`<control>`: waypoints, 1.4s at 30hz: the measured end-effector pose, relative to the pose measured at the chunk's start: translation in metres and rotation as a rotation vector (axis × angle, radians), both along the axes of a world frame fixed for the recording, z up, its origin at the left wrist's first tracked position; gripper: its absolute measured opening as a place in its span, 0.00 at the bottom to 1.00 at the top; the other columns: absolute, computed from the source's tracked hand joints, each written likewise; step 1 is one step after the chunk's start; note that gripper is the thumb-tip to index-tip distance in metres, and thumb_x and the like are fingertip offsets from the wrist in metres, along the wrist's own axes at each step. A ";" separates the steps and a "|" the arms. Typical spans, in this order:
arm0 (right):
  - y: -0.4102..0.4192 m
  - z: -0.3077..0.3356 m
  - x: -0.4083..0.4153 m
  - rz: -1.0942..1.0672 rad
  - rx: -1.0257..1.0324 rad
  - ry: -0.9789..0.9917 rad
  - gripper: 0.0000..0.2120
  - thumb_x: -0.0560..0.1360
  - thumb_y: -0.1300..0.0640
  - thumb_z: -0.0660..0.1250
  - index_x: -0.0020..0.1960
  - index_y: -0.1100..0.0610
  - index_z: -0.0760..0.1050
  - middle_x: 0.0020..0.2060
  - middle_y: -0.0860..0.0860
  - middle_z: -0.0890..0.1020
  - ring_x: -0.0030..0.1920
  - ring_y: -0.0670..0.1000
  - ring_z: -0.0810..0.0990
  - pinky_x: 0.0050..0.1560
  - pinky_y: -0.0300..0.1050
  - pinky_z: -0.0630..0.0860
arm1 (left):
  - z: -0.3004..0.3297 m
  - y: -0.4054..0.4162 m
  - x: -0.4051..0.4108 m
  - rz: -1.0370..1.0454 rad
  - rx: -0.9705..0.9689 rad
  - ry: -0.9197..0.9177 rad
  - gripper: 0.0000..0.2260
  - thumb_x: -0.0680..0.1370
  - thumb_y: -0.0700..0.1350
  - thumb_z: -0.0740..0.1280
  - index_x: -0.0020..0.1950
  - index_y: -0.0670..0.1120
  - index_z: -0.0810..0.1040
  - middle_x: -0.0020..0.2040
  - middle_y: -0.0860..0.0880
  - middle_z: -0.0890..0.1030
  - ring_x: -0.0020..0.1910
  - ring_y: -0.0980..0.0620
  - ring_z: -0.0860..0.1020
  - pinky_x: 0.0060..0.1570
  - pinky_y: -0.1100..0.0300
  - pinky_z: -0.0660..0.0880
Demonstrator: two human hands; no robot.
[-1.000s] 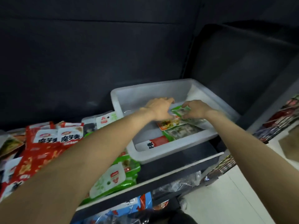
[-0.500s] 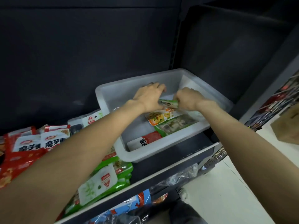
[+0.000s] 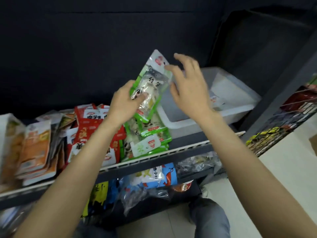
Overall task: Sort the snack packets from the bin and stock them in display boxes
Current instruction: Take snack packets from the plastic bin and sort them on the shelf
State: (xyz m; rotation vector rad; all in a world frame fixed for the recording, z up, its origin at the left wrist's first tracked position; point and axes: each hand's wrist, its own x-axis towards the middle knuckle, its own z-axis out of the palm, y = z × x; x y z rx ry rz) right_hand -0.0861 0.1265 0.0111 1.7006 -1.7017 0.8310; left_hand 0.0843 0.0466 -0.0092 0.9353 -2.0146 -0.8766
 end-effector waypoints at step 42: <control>0.014 -0.021 -0.067 -0.086 0.495 -0.267 0.10 0.75 0.58 0.65 0.54 0.51 0.80 0.47 0.50 0.85 0.44 0.53 0.82 0.48 0.46 0.77 | -0.013 0.003 -0.033 -0.284 -0.298 -0.073 0.10 0.78 0.43 0.64 0.58 0.52 0.78 0.46 0.57 0.79 0.50 0.59 0.77 0.52 0.61 0.72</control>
